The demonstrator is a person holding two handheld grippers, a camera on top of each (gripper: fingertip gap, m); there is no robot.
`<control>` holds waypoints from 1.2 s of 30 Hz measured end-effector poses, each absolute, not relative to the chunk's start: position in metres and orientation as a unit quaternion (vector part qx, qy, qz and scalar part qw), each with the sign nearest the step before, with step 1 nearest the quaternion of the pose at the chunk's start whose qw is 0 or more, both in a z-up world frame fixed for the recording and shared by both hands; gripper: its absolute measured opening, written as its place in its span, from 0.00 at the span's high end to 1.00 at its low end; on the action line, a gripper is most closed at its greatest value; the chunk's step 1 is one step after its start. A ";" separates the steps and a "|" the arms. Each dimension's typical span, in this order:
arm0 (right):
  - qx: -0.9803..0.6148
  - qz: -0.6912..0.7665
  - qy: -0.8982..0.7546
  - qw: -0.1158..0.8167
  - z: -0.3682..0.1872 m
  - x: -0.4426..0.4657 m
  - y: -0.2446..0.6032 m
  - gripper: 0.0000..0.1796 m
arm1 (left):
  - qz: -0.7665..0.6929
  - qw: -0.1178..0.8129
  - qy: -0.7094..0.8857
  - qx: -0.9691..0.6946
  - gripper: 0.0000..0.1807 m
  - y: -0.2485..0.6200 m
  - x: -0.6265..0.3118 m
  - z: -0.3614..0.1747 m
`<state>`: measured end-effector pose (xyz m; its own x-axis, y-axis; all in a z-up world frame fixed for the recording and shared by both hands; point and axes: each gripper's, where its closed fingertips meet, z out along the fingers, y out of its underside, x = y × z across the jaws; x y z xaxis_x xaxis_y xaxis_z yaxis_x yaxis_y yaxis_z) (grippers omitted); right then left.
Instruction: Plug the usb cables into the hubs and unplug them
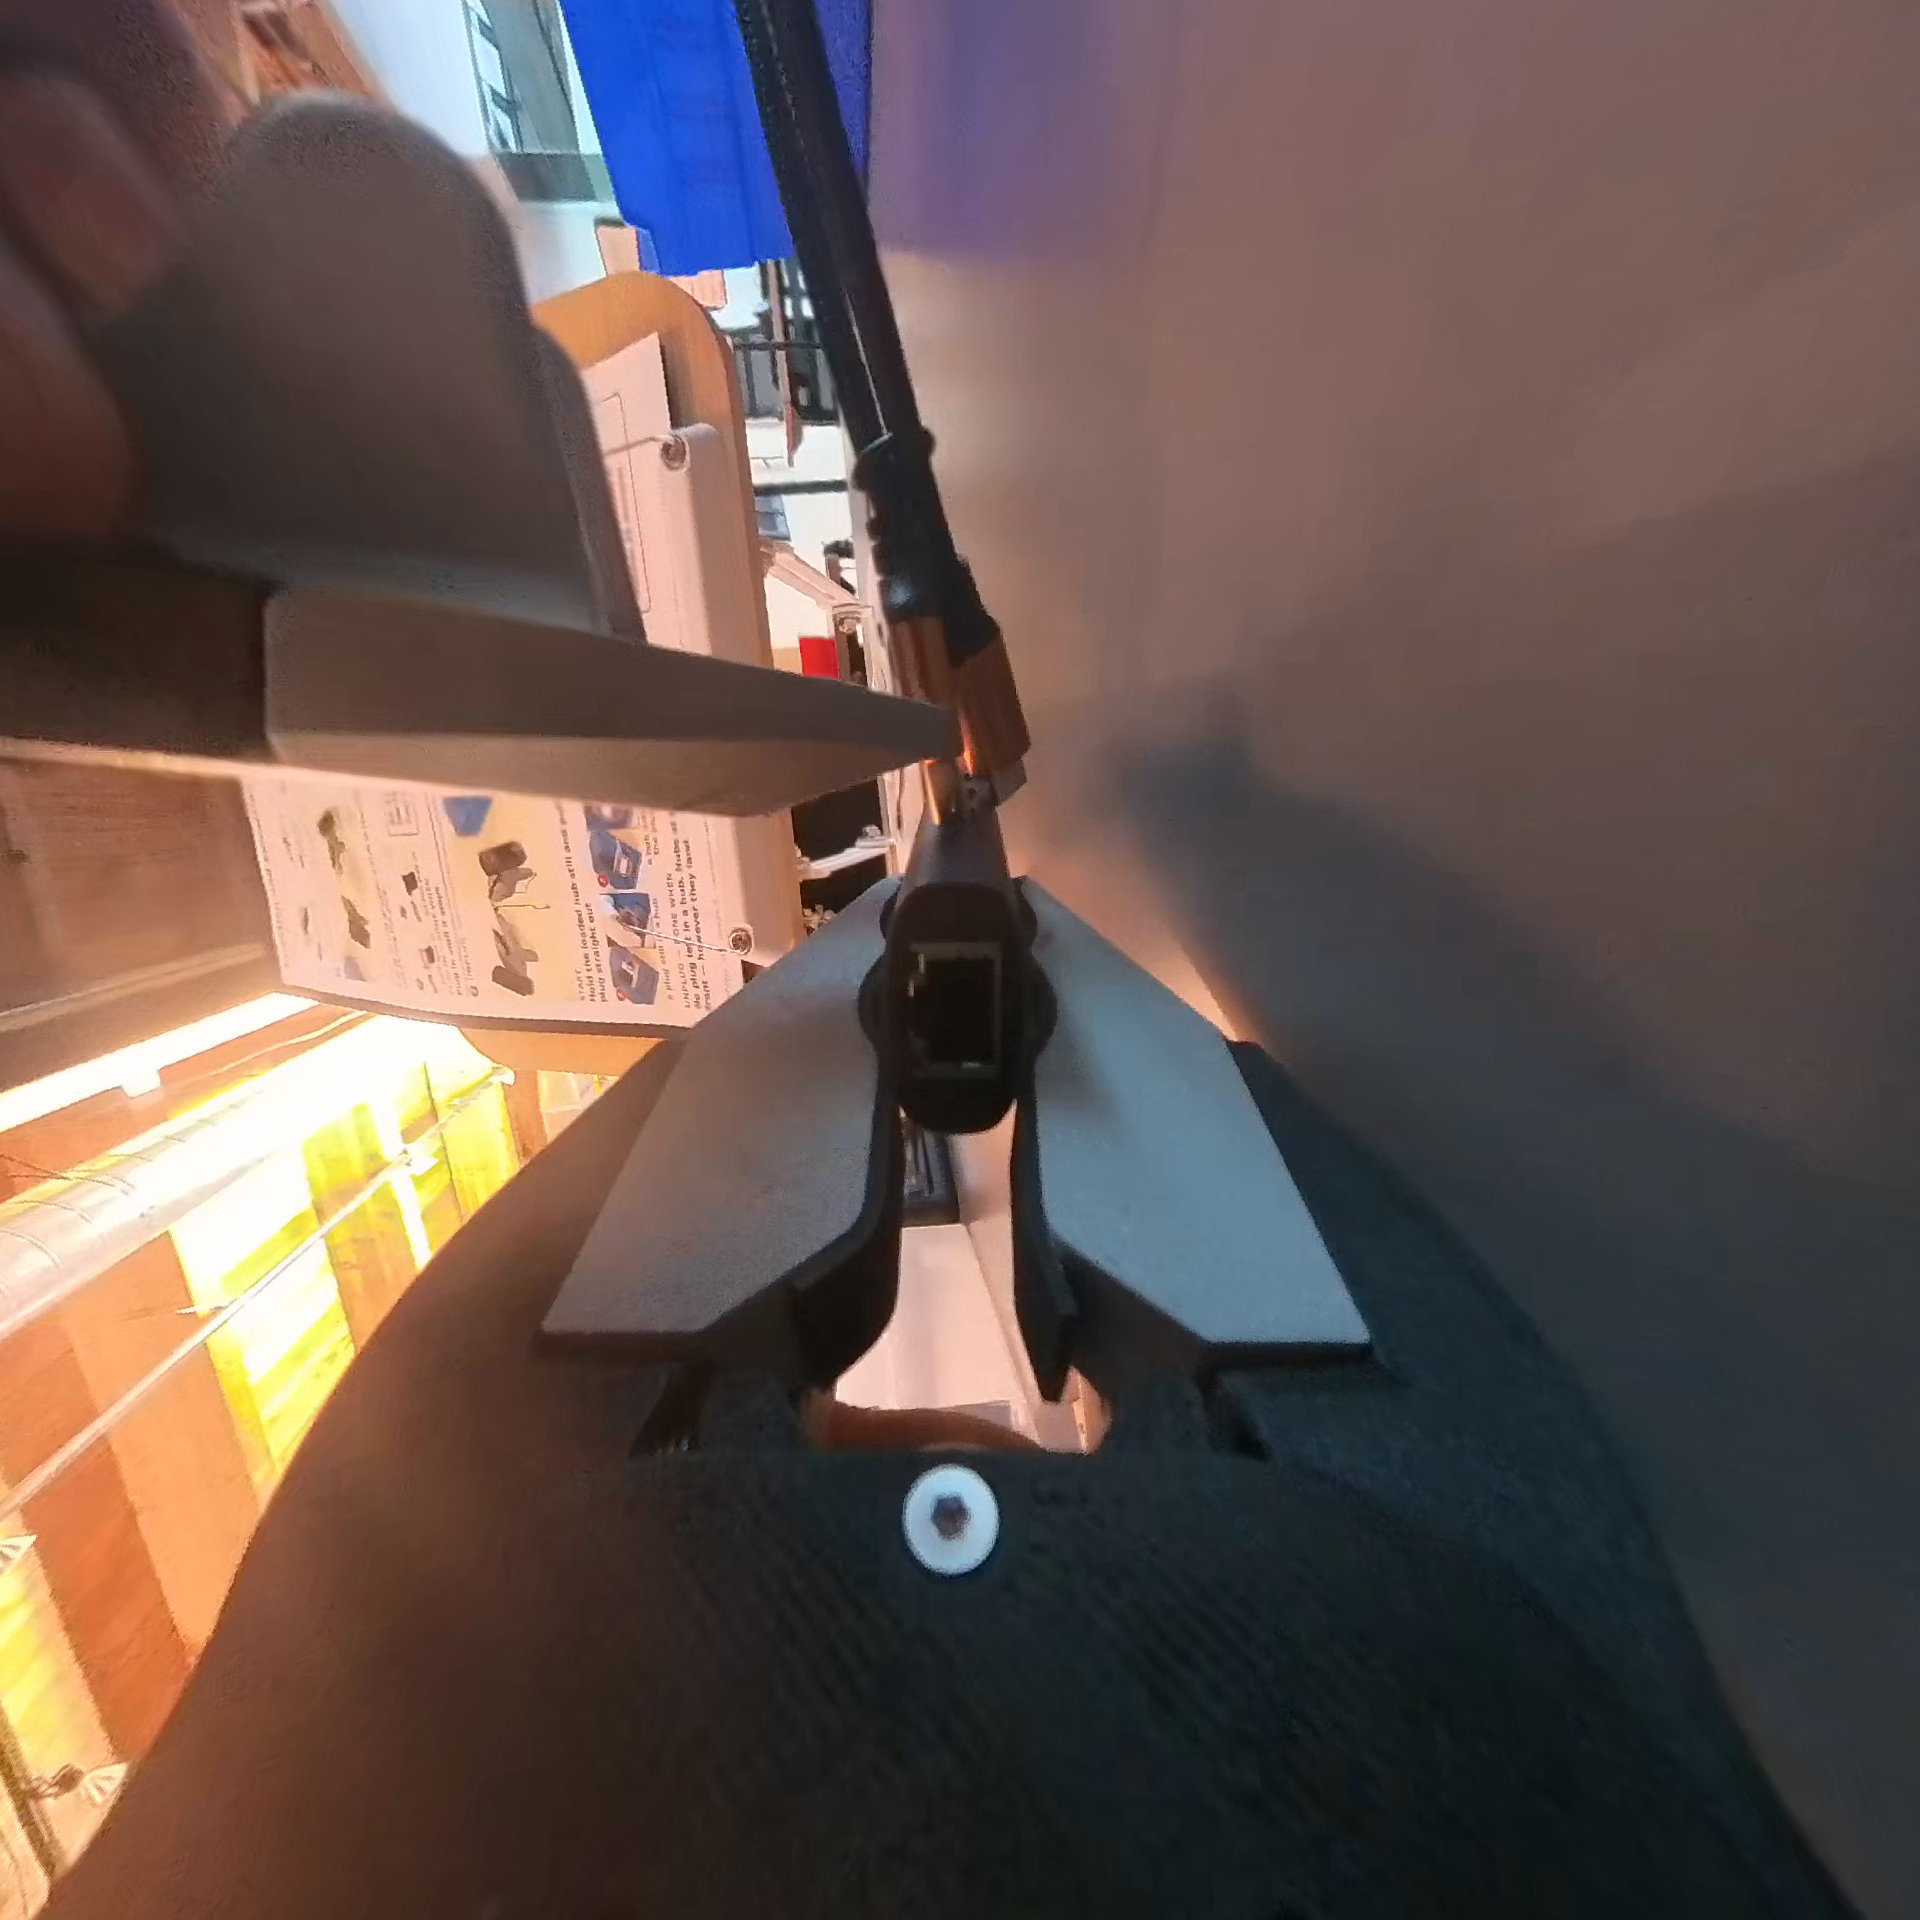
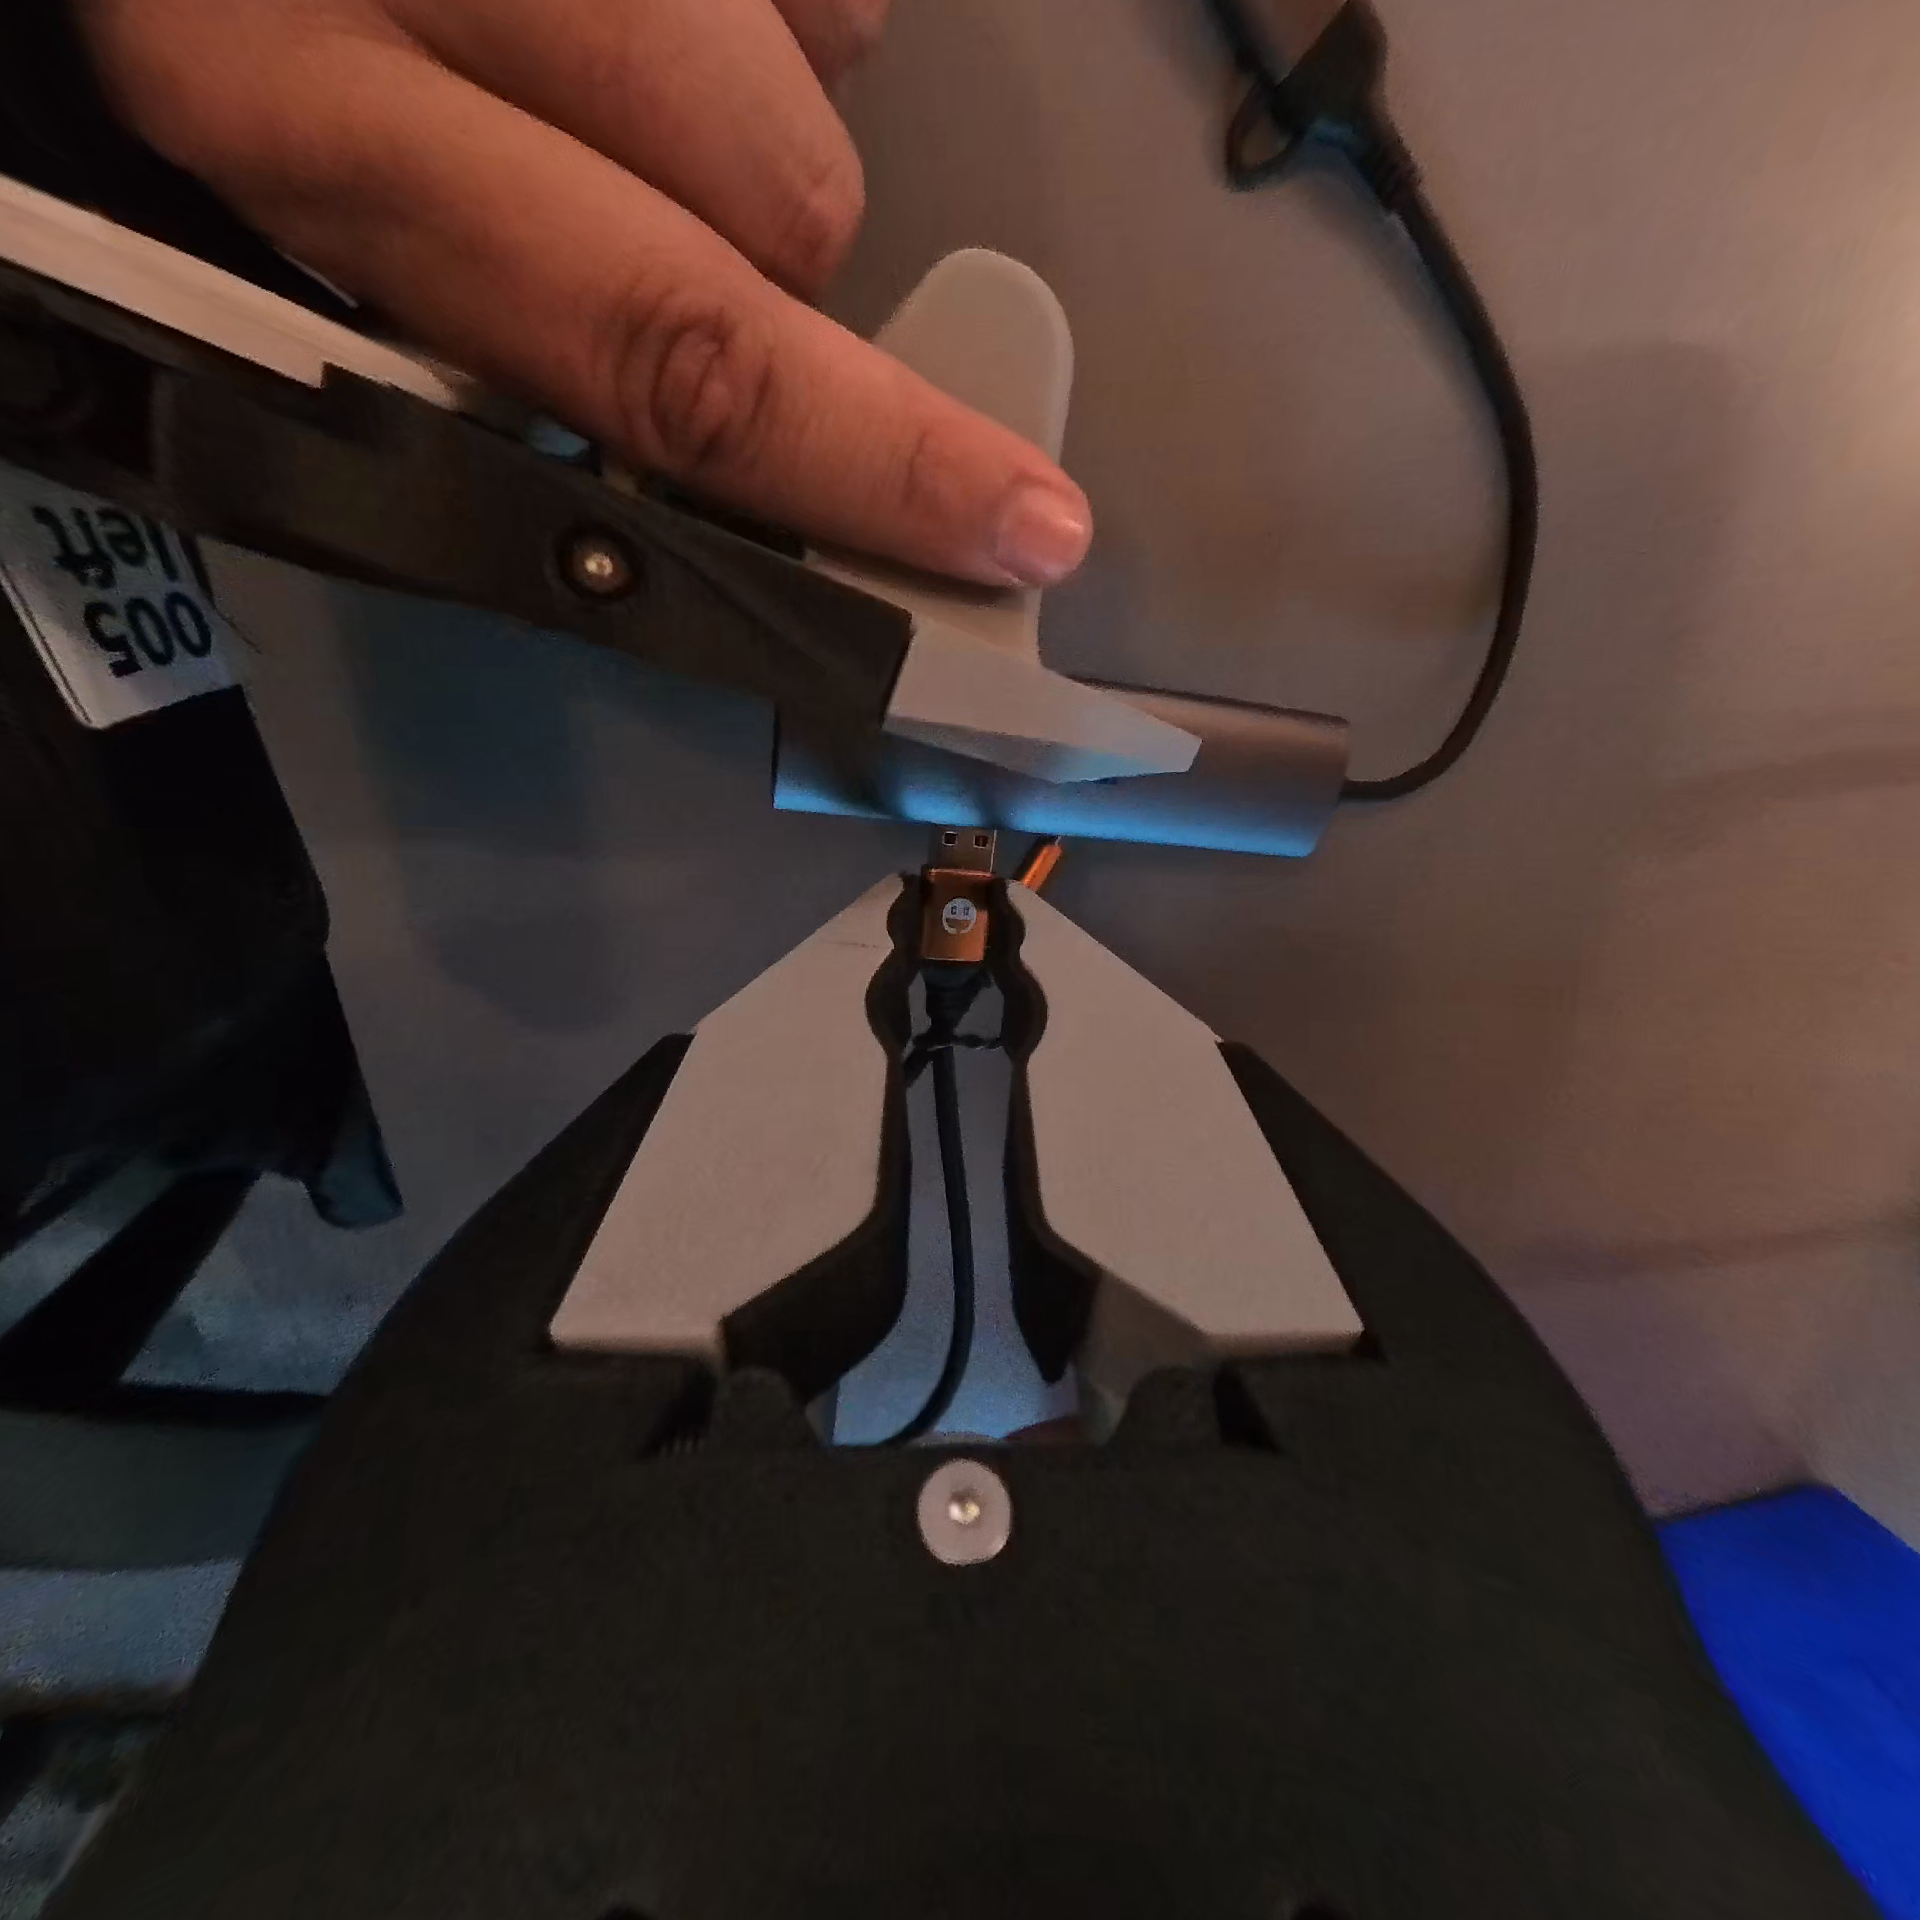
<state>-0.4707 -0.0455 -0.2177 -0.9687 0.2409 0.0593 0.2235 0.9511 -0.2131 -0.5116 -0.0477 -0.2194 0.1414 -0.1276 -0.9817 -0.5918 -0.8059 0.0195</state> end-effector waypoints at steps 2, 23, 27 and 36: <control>-0.115 0.142 -0.982 0.049 -0.216 -0.469 -0.050 0.95 | 0.605 0.191 0.246 -0.733 0.92 -0.047 -0.511 -0.220; -0.176 0.309 -0.933 0.047 -0.227 -0.459 -0.017 0.88 | 0.593 0.216 0.256 -0.732 0.92 -0.036 -0.503 -0.221; -0.171 0.304 -0.936 0.046 -0.236 -0.457 -0.016 0.89 | 0.593 0.216 0.255 -0.733 0.92 -0.036 -0.503 -0.222; -0.176 0.290 -0.939 0.048 -0.232 -0.455 -0.020 0.96 | 0.598 0.201 0.250 -0.735 0.93 -0.039 -0.506 -0.222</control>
<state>-0.4550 -0.0198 -0.2322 -0.9332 0.3590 -0.0121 0.3034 0.7698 -0.5616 -0.5065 -0.0387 -0.2215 0.1603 -0.1267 -0.9789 -0.6082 -0.7938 0.0032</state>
